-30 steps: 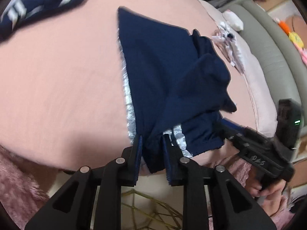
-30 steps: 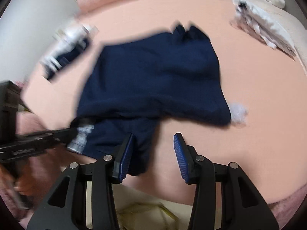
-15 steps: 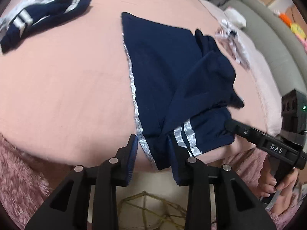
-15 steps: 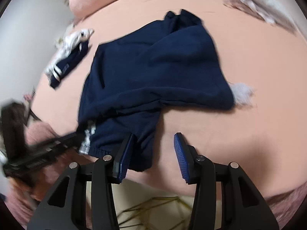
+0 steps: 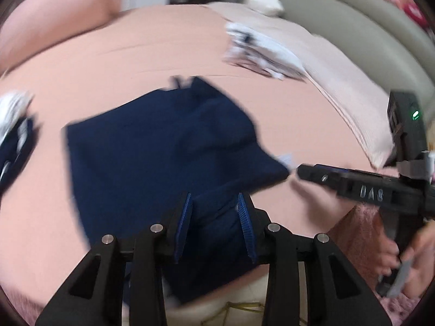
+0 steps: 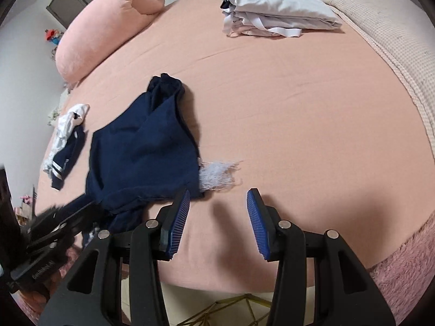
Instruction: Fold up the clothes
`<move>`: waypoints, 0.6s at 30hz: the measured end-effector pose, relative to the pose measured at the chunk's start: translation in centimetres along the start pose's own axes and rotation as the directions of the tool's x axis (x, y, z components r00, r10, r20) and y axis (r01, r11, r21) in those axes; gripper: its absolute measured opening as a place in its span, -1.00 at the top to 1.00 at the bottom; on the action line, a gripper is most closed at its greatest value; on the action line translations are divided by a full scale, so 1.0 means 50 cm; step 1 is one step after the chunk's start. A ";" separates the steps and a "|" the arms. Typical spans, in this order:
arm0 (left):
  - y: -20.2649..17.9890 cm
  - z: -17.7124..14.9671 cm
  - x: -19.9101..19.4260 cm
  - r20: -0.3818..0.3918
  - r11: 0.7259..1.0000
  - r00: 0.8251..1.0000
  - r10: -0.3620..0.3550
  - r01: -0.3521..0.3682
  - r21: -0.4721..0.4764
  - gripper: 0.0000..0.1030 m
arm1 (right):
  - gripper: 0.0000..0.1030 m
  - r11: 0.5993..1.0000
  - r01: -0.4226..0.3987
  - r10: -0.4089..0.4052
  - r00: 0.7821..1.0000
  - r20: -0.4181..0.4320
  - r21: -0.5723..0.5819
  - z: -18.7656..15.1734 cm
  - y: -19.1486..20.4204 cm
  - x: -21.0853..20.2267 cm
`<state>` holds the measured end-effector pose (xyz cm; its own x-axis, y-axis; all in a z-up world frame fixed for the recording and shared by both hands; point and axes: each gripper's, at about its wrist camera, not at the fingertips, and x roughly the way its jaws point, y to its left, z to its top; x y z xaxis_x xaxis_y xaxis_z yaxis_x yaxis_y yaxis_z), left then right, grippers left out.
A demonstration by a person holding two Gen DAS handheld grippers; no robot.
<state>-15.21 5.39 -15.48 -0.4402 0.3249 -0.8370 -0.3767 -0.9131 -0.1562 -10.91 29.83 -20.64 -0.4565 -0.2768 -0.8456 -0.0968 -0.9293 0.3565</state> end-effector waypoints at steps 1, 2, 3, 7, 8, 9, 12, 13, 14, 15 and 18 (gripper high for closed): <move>-0.019 0.010 0.022 -0.014 1.000 1.000 0.002 -0.002 0.030 0.28 | 0.12 1.000 0.019 -0.019 1.000 -0.001 -0.001 -0.001 -0.006 -0.003; -0.038 0.020 0.045 -0.028 0.998 1.000 0.004 -0.003 0.060 0.28 | 0.12 0.999 0.039 -0.039 0.999 -0.003 -0.001 -0.003 -0.013 -0.006; -0.056 0.029 0.067 -0.043 0.996 0.999 0.007 -0.004 0.088 0.28 | 0.12 0.998 0.058 -0.058 0.998 -0.004 -0.002 -0.004 -0.020 -0.009; -0.092 0.030 0.122 -0.092 0.989 0.995 0.028 -0.014 0.150 0.15 | 0.12 0.997 0.069 -0.069 0.998 -0.011 0.038 -0.006 -0.056 -0.021; -0.100 0.031 0.132 -0.098 0.986 0.994 0.039 -0.022 0.167 0.10 | 0.12 0.996 0.065 -0.064 0.998 -0.016 0.056 -0.005 -0.066 -0.024; -0.109 0.036 0.137 -0.095 0.982 0.994 0.047 -0.028 0.184 0.08 | 0.12 0.996 0.065 -0.063 0.998 -0.020 0.061 -0.005 -0.068 -0.022; -0.112 0.043 0.146 -0.095 0.978 0.994 0.048 -0.028 0.205 0.02 | 0.12 0.995 0.066 -0.063 0.997 -0.032 0.075 -0.004 -0.070 -0.016; -0.109 0.044 0.146 -0.090 0.979 0.995 0.039 -0.020 0.201 0.02 | 0.12 0.995 0.066 -0.063 0.997 -0.036 0.080 -0.004 -0.071 -0.015; -0.106 0.045 0.147 -0.085 0.980 0.996 0.033 -0.015 0.198 0.06 | 0.09 0.994 0.066 -0.063 0.997 -0.040 0.084 -0.004 -0.072 -0.013; -0.105 0.045 0.147 -0.074 0.979 0.997 0.037 -0.021 0.203 0.40 | 0.07 0.994 0.066 -0.063 0.997 -0.040 0.084 -0.004 -0.071 -0.013; -0.094 0.051 0.132 -0.044 0.986 0.999 0.027 -0.019 0.163 0.94 | 0.02 0.994 0.070 -0.068 0.997 -0.035 0.078 -0.007 -0.066 -0.015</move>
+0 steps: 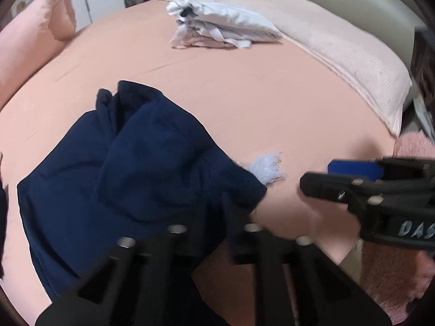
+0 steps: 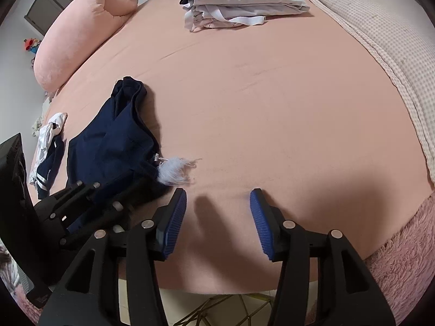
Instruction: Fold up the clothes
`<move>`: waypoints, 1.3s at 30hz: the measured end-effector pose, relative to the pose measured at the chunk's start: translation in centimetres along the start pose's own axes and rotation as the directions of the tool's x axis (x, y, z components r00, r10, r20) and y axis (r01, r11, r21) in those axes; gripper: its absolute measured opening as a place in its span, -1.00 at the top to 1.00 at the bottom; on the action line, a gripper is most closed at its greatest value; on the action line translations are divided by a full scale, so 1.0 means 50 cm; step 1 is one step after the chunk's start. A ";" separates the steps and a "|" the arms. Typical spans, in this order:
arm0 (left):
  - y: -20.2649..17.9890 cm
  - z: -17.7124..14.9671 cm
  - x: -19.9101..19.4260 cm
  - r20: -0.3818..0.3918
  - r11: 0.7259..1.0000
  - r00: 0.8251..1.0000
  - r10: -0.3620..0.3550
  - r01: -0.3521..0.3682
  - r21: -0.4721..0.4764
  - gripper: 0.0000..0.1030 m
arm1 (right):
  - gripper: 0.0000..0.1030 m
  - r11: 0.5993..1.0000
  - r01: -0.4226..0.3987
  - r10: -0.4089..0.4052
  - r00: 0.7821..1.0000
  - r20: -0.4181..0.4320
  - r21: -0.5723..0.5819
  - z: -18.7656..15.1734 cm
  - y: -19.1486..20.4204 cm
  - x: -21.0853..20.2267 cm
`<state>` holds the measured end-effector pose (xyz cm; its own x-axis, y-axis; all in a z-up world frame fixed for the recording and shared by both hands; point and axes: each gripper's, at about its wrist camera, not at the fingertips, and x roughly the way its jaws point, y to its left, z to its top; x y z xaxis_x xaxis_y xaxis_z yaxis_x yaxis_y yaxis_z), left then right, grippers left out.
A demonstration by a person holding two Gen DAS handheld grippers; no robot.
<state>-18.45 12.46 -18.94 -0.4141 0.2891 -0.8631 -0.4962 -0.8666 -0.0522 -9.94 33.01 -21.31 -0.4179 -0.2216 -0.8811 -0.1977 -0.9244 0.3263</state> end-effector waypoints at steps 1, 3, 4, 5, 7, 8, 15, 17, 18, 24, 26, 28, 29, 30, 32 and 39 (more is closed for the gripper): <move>0.016 0.003 -0.018 0.025 0.999 1.000 -0.007 0.008 -0.043 0.96 | 0.02 1.000 0.004 -0.004 1.000 0.003 -0.005 -0.001 0.002 0.000; 0.058 0.006 -0.060 0.082 0.991 0.997 -0.016 0.026 -0.128 0.97 | 0.02 1.000 0.013 -0.013 1.000 0.010 -0.016 -0.004 0.005 0.000; 0.084 0.008 -0.084 0.112 0.985 0.994 -0.018 0.037 -0.169 0.97 | 0.01 1.000 0.016 -0.015 1.000 0.013 -0.020 -0.005 0.008 0.001; 0.109 0.009 -0.108 0.142 0.976 0.990 -0.019 0.049 -0.210 0.97 | 0.00 1.000 0.018 -0.018 1.000 0.016 -0.024 -0.006 0.010 0.001; 0.171 0.009 -0.150 0.188 0.957 0.982 -0.004 0.059 -0.284 0.97 | -0.02 0.999 0.025 -0.025 0.999 0.021 -0.031 -0.008 0.014 0.002; 0.206 0.008 -0.167 0.203 0.947 0.979 0.010 0.056 -0.317 0.97 | -0.02 0.999 0.034 -0.033 0.999 0.023 -0.037 -0.008 0.018 0.003; 0.412 -0.045 -0.165 0.141 0.878 0.982 0.123 -0.041 -0.478 0.97 | -0.02 0.997 -0.015 0.016 1.000 0.013 -0.072 0.015 0.068 0.001; 0.461 -0.064 -0.150 0.103 0.859 0.983 0.154 -0.081 -0.506 0.97 | -0.01 0.986 -0.090 0.094 0.995 0.022 -0.138 0.040 0.113 -0.016; 0.485 -0.074 -0.142 0.085 0.848 0.982 0.166 -0.099 -0.520 0.97 | 0.00 0.982 -0.069 0.075 0.997 0.026 -0.177 0.055 0.133 -0.015; 0.570 -0.121 -0.077 0.021 0.787 0.996 0.089 -0.057 -0.615 0.97 | 0.00 0.935 0.051 -0.041 0.998 0.037 -0.352 0.150 0.236 0.049; 0.584 -0.127 -0.065 0.013 0.764 0.999 0.042 -0.024 -0.645 0.94 | 0.00 0.916 0.076 -0.069 0.997 0.032 -0.395 0.180 0.268 0.090; 0.595 -0.130 -0.064 0.042 0.744 0.999 -0.001 0.029 -0.668 0.89 | 0.00 0.887 0.106 -0.093 0.994 0.052 -0.450 0.205 0.303 0.126; 0.597 -0.127 -0.072 0.070 0.744 0.997 -0.011 0.055 -0.666 0.74 | 0.00 0.875 0.114 -0.095 0.993 0.065 -0.471 0.212 0.317 0.138; 0.597 -0.125 -0.077 0.081 0.748 0.997 -0.014 0.064 -0.660 0.44 | 0.00 0.866 0.118 -0.097 0.993 0.068 -0.487 0.219 0.329 0.152; 0.593 -0.120 -0.082 0.095 0.761 0.995 -0.023 0.079 -0.644 0.20 | 0.00 0.851 0.091 -0.081 0.996 0.042 -0.516 0.231 0.351 0.179; 0.544 -0.105 -0.062 0.011 0.844 1.000 0.006 0.001 -0.537 0.20 | 0.00 0.774 -0.046 0.013 0.998 -0.058 -0.631 0.203 0.427 0.217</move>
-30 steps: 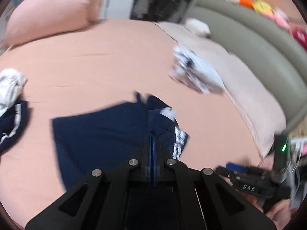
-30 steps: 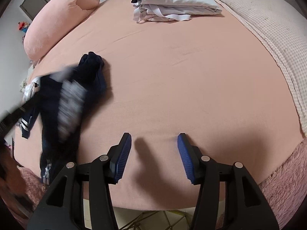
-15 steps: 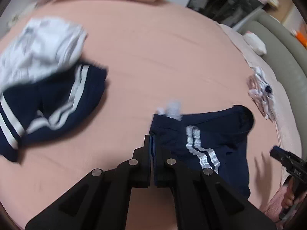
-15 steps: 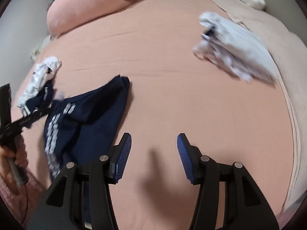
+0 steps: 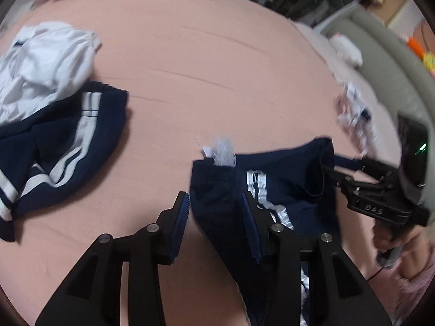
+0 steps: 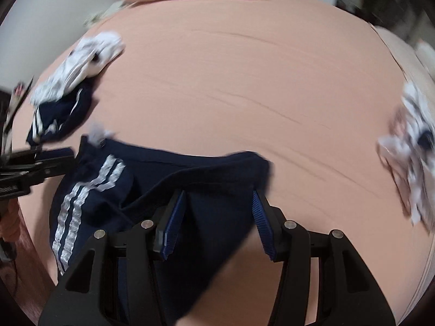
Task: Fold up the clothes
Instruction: 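Lower the folded shorts onto the bed with the left gripper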
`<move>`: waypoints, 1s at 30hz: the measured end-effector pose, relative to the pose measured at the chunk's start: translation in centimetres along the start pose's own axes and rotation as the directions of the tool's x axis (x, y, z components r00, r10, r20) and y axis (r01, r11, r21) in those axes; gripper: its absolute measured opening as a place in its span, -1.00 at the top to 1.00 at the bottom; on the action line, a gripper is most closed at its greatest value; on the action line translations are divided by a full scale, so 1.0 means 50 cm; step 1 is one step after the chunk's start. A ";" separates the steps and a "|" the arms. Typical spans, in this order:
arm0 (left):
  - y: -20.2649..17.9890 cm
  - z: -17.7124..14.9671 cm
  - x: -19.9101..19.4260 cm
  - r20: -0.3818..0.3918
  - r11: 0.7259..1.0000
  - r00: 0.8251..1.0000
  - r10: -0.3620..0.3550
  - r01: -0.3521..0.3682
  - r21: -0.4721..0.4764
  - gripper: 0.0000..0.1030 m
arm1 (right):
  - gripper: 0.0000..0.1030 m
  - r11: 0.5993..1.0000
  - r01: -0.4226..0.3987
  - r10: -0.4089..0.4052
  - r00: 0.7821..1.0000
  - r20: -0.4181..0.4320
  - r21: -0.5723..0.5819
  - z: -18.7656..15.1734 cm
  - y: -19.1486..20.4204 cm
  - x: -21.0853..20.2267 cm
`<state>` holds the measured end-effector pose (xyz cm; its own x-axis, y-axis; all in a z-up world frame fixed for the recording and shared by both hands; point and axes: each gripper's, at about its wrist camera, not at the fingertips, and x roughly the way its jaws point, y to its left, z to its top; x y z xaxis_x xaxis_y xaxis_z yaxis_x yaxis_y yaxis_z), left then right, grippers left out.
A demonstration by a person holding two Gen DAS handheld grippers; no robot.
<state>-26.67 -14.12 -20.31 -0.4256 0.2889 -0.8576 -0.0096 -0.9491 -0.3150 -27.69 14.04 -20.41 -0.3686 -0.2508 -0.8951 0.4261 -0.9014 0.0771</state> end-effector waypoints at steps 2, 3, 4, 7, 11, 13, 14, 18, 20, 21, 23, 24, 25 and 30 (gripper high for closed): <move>-0.018 -0.002 0.021 -0.016 0.997 0.998 0.065 -0.064 0.053 0.29 | 0.00 1.000 -0.005 0.005 1.000 0.001 -0.021 0.006 0.010 0.008; -0.022 -0.003 0.024 -0.013 0.990 0.993 0.114 -0.113 0.080 0.43 | 0.00 0.999 -0.007 0.007 1.000 0.002 -0.032 0.009 0.015 0.012; -0.026 -0.004 0.026 -0.008 0.982 0.987 0.161 -0.159 0.103 0.45 | 0.00 0.999 -0.029 0.030 1.000 0.009 -0.023 0.011 0.012 0.006; -0.017 -0.001 0.019 -0.001 0.976 0.979 0.206 -0.205 0.080 0.45 | 0.02 0.999 -0.044 0.043 0.997 0.065 0.018 0.015 -0.004 -0.036; 0.006 0.002 -0.004 0.008 0.988 0.988 0.154 -0.154 0.020 0.43 | 0.02 0.994 0.060 -0.069 0.992 0.103 0.090 0.013 -0.062 -0.070; 0.017 0.004 -0.015 0.011 0.995 0.995 0.101 -0.100 -0.023 0.39 | 0.02 0.987 0.098 -0.108 0.991 0.075 0.127 0.016 -0.097 -0.068; 0.018 0.004 -0.016 0.012 0.994 0.994 0.109 -0.109 -0.020 0.36 | 0.02 0.985 0.105 -0.113 0.992 0.056 0.134 0.019 -0.107 -0.061; 0.022 -0.003 0.001 -0.018 0.991 0.991 0.134 -0.135 -0.021 0.34 | 0.02 0.990 0.099 -0.104 0.994 0.046 0.099 0.029 -0.105 -0.039; 0.019 -0.005 0.014 -0.033 0.990 0.990 0.135 -0.136 -0.025 0.33 | 0.02 0.990 0.135 -0.135 0.991 -0.002 0.045 0.034 -0.088 -0.008; 0.017 -0.005 0.014 -0.032 0.990 0.990 0.137 -0.138 -0.021 0.31 | 0.02 0.993 0.114 -0.113 0.993 -0.038 0.027 0.032 -0.080 0.007; 0.014 -0.007 0.016 -0.034 0.990 0.990 0.137 -0.138 -0.016 0.24 | 0.03 0.996 0.084 -0.085 0.993 -0.078 -0.012 0.026 -0.063 0.026; 0.012 -0.008 0.018 -0.036 0.990 0.990 0.137 -0.138 -0.013 0.21 | 0.03 0.996 0.078 -0.081 0.994 -0.079 -0.033 0.021 -0.054 0.029; 0.009 -0.010 0.019 -0.036 0.990 0.989 0.144 -0.144 -0.005 0.20 | 0.03 0.994 0.094 -0.098 0.993 -0.068 -0.059 0.017 -0.044 0.027; -0.002 -0.019 0.027 -0.037 0.986 0.985 0.168 -0.167 0.026 0.15 | -0.04 0.988 0.141 -0.146 0.984 -0.097 -0.056 0.024 -0.055 0.036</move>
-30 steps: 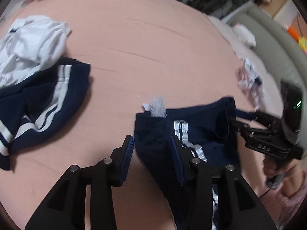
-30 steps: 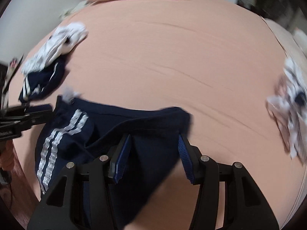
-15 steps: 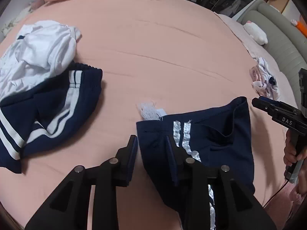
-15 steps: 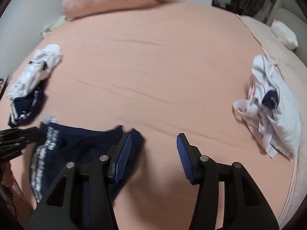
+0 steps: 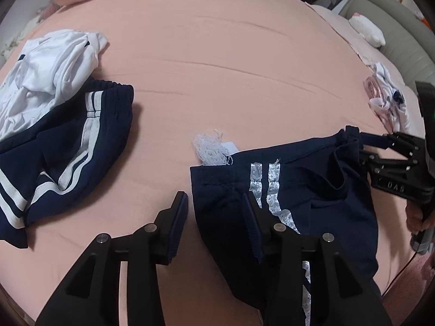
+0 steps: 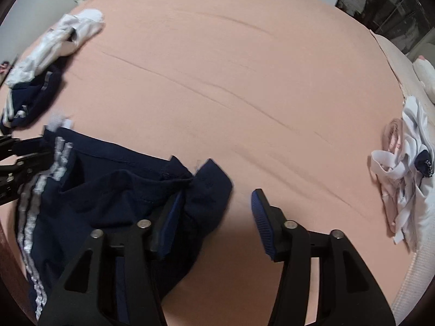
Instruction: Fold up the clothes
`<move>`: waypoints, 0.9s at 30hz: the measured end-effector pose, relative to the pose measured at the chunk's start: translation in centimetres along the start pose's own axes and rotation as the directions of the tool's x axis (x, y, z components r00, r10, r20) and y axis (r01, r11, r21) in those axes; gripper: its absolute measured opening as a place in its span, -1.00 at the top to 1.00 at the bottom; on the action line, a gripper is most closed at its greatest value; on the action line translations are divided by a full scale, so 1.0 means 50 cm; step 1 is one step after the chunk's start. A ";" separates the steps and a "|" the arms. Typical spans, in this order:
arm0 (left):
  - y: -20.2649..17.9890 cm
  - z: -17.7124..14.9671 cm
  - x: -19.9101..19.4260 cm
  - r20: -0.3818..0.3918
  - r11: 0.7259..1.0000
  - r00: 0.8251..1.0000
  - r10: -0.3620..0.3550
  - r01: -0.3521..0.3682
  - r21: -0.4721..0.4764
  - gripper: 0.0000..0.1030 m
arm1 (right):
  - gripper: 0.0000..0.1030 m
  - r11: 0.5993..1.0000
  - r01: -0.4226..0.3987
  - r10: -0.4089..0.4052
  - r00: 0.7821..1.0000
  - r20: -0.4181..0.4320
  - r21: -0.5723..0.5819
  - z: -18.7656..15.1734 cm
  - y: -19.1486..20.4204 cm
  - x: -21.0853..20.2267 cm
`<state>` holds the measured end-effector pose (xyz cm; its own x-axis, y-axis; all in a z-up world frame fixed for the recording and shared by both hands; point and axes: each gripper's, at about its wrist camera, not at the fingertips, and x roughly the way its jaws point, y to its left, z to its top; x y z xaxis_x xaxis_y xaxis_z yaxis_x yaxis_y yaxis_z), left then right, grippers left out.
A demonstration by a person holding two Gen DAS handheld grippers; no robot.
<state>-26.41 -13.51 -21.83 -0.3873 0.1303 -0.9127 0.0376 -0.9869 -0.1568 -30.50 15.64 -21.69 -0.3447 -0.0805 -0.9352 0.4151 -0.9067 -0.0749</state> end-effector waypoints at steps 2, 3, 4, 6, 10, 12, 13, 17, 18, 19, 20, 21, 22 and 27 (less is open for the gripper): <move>0.000 -0.002 0.000 -0.001 1.000 1.000 -0.001 0.001 0.001 0.14 | -0.04 0.999 0.044 -0.044 0.999 -0.020 -0.016 0.000 -0.005 0.000; 0.000 -0.003 -0.001 0.000 1.000 1.000 -0.005 0.005 -0.002 0.13 | -0.04 0.997 0.075 -0.076 0.997 -0.024 -0.030 -0.003 -0.007 -0.002; 0.003 -0.004 -0.003 0.005 1.000 1.000 -0.016 0.016 -0.009 0.13 | -0.04 0.993 0.105 -0.107 0.994 -0.029 -0.045 -0.010 -0.013 -0.005; 0.009 -0.004 -0.013 0.032 0.998 0.998 -0.055 0.056 -0.034 0.13 | -0.03 0.986 0.163 -0.165 0.986 -0.031 -0.040 -0.028 -0.030 -0.010; 0.017 0.003 -0.048 0.103 0.991 0.988 -0.118 0.123 -0.044 0.13 | 0.30 0.935 0.353 -0.353 0.935 -0.035 0.015 -0.077 -0.086 -0.029; 0.013 0.002 -0.061 0.119 0.993 0.986 -0.113 0.117 -0.033 0.13 | 0.30 0.969 0.218 -0.221 0.975 0.016 0.119 -0.090 -0.112 -0.061; 0.008 -0.001 -0.065 0.120 0.994 0.988 -0.099 0.103 -0.026 0.13 | 0.29 0.975 0.143 -0.153 0.987 0.048 0.168 -0.097 -0.124 -0.078; 0.046 0.005 -0.041 0.068 0.996 0.996 -0.064 0.068 -0.060 0.13 | 0.07 0.989 -0.020 0.001 0.992 0.130 0.146 -0.069 -0.082 -0.109; 0.046 0.016 -0.030 0.051 0.994 0.996 -0.071 0.075 -0.076 0.13 | 0.01 0.992 -0.035 0.017 0.990 0.139 0.123 -0.059 -0.067 -0.110; 0.051 0.016 -0.023 0.034 0.991 0.995 -0.098 0.101 -0.087 0.13 | -0.10 0.994 -0.049 0.034 0.988 0.148 0.099 -0.048 -0.051 -0.112; 0.055 0.016 -0.015 0.018 0.987 0.992 -0.126 0.127 -0.096 0.13 | -0.17 0.996 -0.043 0.034 0.993 0.116 0.075 -0.045 -0.047 -0.092; 0.055 0.015 -0.010 0.005 0.983 0.988 -0.155 0.155 -0.095 0.11 | -0.17 0.998 -0.037 0.033 0.996 0.082 0.051 -0.043 -0.043 -0.072; 0.054 0.015 -0.006 -0.005 0.980 0.984 -0.178 0.177 -0.093 0.10 | -0.13 0.999 -0.032 0.031 0.998 0.048 0.026 -0.041 -0.039 -0.051; 0.048 0.025 -0.020 0.029 0.988 0.988 -0.151 0.152 -0.031 0.61 | 0.67 0.997 0.050 -0.055 0.996 0.074 0.059 -0.057 -0.038 -0.049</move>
<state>-27.06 -16.15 -20.81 -0.4150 0.2749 -0.8673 0.0072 -0.9522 -0.3053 -28.04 18.75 -20.22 -0.4283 -0.0612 -0.9015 0.3467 -0.9325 -0.1014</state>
